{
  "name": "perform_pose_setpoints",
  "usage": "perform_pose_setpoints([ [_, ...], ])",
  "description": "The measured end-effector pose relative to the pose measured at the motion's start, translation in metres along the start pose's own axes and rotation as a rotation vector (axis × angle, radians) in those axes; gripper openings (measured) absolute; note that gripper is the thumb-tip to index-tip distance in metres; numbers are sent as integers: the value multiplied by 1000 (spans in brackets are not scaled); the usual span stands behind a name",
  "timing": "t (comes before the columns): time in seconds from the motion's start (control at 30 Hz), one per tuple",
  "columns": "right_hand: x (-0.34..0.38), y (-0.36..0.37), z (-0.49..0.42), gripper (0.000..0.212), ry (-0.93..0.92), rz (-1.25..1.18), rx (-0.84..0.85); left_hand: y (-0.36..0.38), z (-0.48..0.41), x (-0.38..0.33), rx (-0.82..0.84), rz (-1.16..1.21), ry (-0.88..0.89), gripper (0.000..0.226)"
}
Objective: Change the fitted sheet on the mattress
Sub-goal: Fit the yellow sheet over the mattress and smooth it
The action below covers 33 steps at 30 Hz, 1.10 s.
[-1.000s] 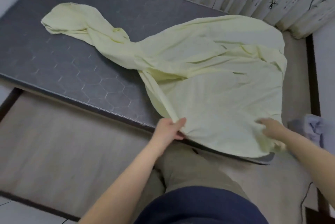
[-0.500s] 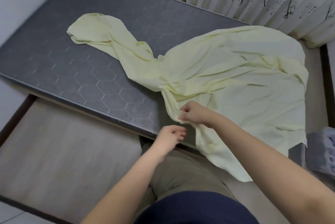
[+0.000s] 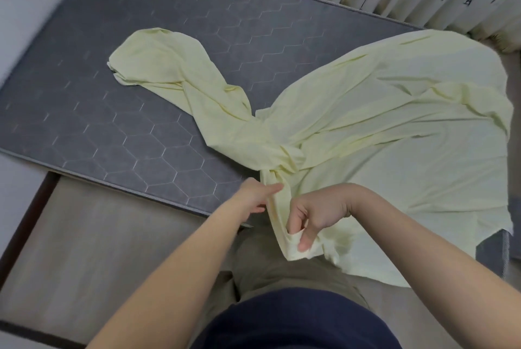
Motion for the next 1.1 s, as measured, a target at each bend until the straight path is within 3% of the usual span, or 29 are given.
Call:
perform_pose_setpoints([
  [0.07,12,-10,-6,51,-5,-5,26,-2,-6,-4,-32,-159,25,26],
  [0.13,19,-19,-12,47,14,-18,58,-9,-8,-6,-32,-140,23,9],
  [0.2,18,-37,-20,34,103,-53,32,-23,-10,-6,-55,-112,52,13],
  [0.27,6,-87,-35,20,205,-47,-401,-39,-7,-8,-35,-71,84,15],
  [0.33,-12,-138,-42,38,385,196,-909,-52,0,-8,52,7,86,18],
  [0.37,-21,-152,-52,54,513,316,-983,-57,5,-10,103,32,99,18],
  [0.4,-33,-159,-64,62,631,375,-951,-63,10,-13,148,45,122,18],
  [0.43,-43,-162,-76,60,729,375,-892,-69,13,-15,190,44,149,18],
  [0.5,-55,-163,-89,36,869,337,-861,-82,20,-20,276,-13,182,18],
  [0.57,-49,-174,-85,27,902,383,-1055,-96,23,-18,332,-96,175,16],
  [0.63,-28,-193,-61,26,846,317,-1366,-110,21,-10,347,-198,134,15],
  [0.7,-4,-215,-21,20,680,45,-1689,-122,14,5,338,-355,74,17],
  [0.8,37,-236,37,16,126,-426,-2082,-127,5,34,379,-579,-59,25],
  [0.87,59,-239,69,18,-242,-594,-2203,-129,1,49,405,-661,-166,28],
  [0.93,69,-237,87,13,-406,-695,-2233,-133,-4,49,402,-673,-206,34],
  [1.0,58,-233,94,6,-300,-773,-2229,-134,-13,35,398,-613,-104,29],
  [1.1,35,-220,75,51,68,-653,-2069,-121,-10,6,457,-479,93,16],
])
Point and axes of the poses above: each hand's wrist, its own z-axis away from the middle knuckle, its own y-axis out of the palm, x = y × z, the point moved 5 cm from there along -z, towards the middle knuckle, and after that the axes turned 2 degrees about y, right-handed, at the moved point
